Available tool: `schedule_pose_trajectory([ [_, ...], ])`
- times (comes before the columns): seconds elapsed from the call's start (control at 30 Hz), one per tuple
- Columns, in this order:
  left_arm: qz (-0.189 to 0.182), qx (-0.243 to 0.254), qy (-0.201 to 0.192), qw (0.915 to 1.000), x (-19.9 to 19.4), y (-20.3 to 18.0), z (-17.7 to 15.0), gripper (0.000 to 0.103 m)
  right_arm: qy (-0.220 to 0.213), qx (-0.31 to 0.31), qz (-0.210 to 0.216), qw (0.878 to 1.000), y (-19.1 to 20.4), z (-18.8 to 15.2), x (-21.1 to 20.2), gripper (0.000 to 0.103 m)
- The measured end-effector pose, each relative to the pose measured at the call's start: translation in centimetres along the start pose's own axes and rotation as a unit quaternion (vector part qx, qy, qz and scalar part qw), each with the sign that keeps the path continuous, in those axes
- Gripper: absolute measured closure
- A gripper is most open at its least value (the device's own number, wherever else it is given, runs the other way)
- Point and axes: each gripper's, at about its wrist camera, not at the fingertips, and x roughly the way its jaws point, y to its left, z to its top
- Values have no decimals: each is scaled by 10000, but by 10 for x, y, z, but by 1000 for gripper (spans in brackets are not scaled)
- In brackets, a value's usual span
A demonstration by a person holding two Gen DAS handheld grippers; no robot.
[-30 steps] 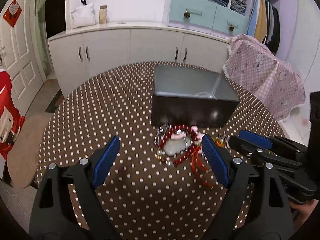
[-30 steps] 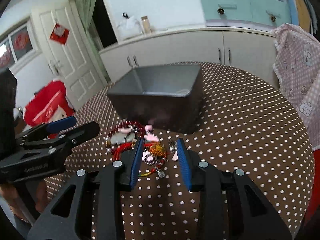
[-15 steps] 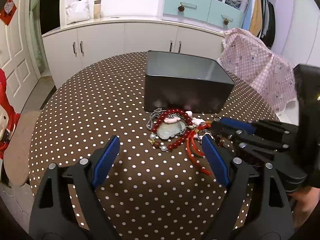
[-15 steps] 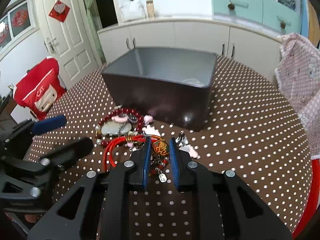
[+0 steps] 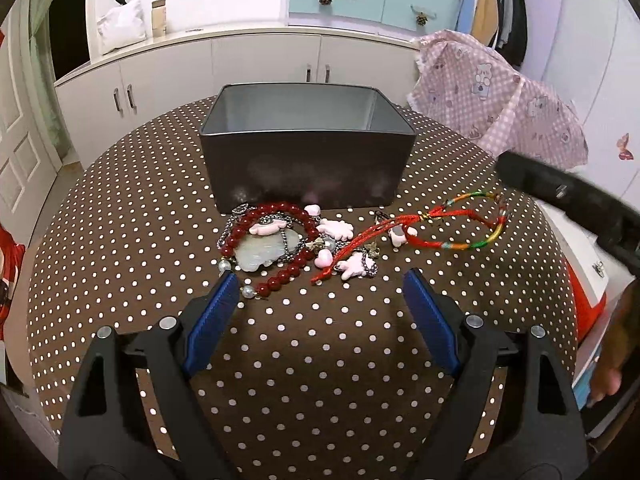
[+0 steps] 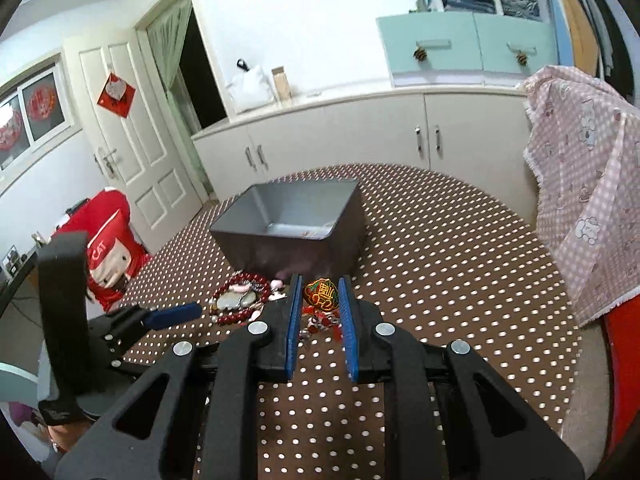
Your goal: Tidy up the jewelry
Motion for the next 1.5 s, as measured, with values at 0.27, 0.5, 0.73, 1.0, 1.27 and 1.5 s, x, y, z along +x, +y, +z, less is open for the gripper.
schedule_pose_trajectory([
  [0.27, -105, -183, 29, 9998, 0, 8, -1, 22, -602, 150, -575, 9964, -18, 2, -20, 87],
  [0.5, -181, 121, 160, 9996, 10, -15, -1, 44, -127, 282, -269, 9992, -30, -10, 0, 86],
  [0.73, -117, 138, 186, 9997, 19, -18, 7, 53, -48, 244, 65, 9997, -21, -13, 4, 86],
  [1.0, -81, 451, 317, 9984, 17, -10, 4, 68, 110, 270, 207, 9994, -23, -21, 11, 86],
  [1.27, -41, 719, 424, 9965, 28, -20, 7, 76, 223, 268, 258, 9991, -23, -22, 16, 85],
  [1.5, -64, 871, 526, 9948, 35, -24, 15, 76, 313, 295, 358, 9984, -23, -23, 19, 85],
])
